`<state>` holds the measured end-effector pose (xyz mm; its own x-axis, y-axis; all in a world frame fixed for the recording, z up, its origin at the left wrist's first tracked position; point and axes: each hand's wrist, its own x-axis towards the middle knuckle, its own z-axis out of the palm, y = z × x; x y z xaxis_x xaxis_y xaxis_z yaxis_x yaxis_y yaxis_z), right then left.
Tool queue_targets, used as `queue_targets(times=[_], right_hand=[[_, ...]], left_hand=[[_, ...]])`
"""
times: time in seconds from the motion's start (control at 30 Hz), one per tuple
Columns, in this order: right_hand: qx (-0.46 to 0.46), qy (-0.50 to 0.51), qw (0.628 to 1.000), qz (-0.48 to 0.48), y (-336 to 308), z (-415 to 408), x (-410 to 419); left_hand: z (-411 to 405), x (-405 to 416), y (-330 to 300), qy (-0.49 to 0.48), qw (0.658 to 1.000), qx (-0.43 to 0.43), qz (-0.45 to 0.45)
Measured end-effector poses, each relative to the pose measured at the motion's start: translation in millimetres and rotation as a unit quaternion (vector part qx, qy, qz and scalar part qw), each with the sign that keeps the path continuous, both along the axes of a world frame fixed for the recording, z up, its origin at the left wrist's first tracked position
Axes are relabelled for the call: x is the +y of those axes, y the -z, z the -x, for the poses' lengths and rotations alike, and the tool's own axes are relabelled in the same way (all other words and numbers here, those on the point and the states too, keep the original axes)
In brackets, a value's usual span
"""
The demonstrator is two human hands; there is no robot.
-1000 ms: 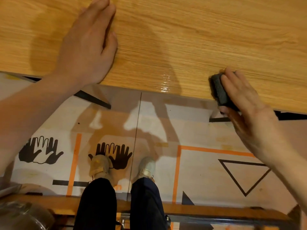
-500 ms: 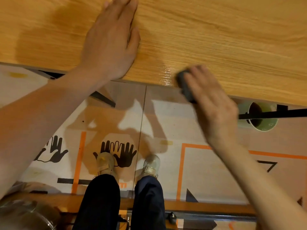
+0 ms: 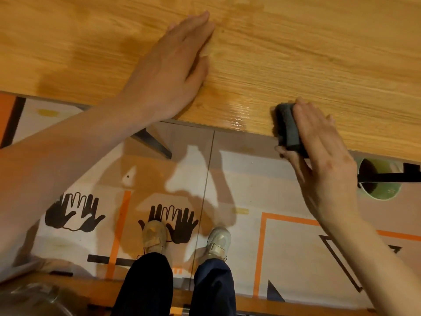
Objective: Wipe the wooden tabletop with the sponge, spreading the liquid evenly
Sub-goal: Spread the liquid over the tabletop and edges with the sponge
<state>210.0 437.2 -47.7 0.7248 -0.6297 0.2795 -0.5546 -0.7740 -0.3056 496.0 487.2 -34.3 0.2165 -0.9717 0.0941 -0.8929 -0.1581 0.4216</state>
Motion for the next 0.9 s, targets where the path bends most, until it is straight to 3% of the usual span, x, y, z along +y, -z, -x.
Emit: queue_targets(times=[0.17,0.3,0.5,0.7,0.8,0.9], right_hand=[[0.037,0.005,0.998,-0.047,-5,-4,9],[0.030,-0.012,0.999,-0.016,-6,-6,6],[-0.049,-0.017,0.998,0.029,14,-46,30],[-0.145,-0.066,0.984,0.085,24,-168,76],[-0.115,-0.120,0.983,0.080,24,-183,77],[-0.056,-0.101,0.991,0.069,20,-122,53]], left_hand=[[-65,43,-2,-0.036,0.999,-0.036,0.001],[-95,59,3,-0.056,0.998,-0.034,-0.002],[-98,58,11,-0.061,0.998,-0.021,0.010],[-103,58,15,-0.051,0.998,-0.024,0.021],[-105,59,16,-0.042,0.998,-0.027,0.025],[-106,59,17,-0.040,0.999,-0.021,0.027]])
